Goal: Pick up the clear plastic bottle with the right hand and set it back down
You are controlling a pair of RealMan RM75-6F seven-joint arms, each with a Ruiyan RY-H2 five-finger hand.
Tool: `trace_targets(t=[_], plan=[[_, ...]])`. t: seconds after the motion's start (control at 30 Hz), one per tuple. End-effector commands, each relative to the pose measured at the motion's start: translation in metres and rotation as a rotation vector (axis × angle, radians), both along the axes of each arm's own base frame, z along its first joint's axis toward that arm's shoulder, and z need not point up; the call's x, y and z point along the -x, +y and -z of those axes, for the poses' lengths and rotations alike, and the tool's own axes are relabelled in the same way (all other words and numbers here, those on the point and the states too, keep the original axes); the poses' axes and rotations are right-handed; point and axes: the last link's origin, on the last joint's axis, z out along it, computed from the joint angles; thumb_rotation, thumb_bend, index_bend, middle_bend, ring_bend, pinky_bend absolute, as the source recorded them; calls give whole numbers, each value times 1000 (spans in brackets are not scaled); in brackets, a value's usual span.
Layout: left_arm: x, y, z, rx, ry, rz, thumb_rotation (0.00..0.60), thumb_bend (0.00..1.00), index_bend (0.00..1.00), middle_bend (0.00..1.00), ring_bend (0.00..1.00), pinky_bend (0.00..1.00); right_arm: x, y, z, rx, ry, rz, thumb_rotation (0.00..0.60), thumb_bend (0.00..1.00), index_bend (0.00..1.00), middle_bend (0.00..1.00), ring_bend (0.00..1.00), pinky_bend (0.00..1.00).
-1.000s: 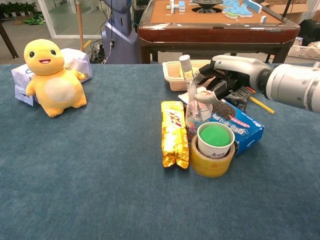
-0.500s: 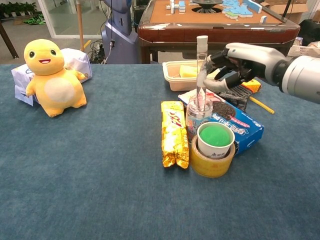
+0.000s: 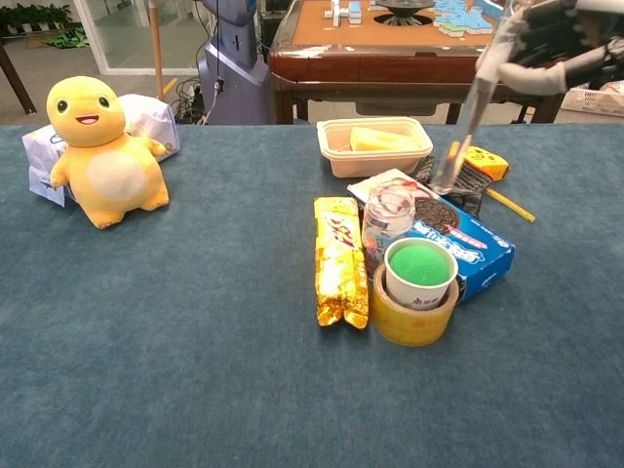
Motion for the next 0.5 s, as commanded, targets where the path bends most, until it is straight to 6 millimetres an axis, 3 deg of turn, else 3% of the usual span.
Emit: trace_targets(t=[0.03, 0.17, 0.3, 0.5], plan=[[-2, 1, 1, 5, -2, 5, 600, 201, 194, 122, 119, 0, 13, 5, -19, 75, 65, 7, 600, 593, 644, 422, 265, 181], [-4, 2, 2, 9, -2, 9, 600, 201, 194, 122, 119, 0, 22, 6, -28, 144, 174, 6, 600, 593, 648, 424, 267, 182], [-4, 2, 3, 11, -3, 8, 600, 201, 194, 122, 120, 0, 26, 7, -24, 137, 225, 19, 600, 593, 652, 426, 267, 182], [-3, 1, 3, 11, -2, 2, 600, 201, 194, 122, 120, 0, 23, 9, -10, 11, 13, 74, 600, 593, 655, 431, 284, 182]])
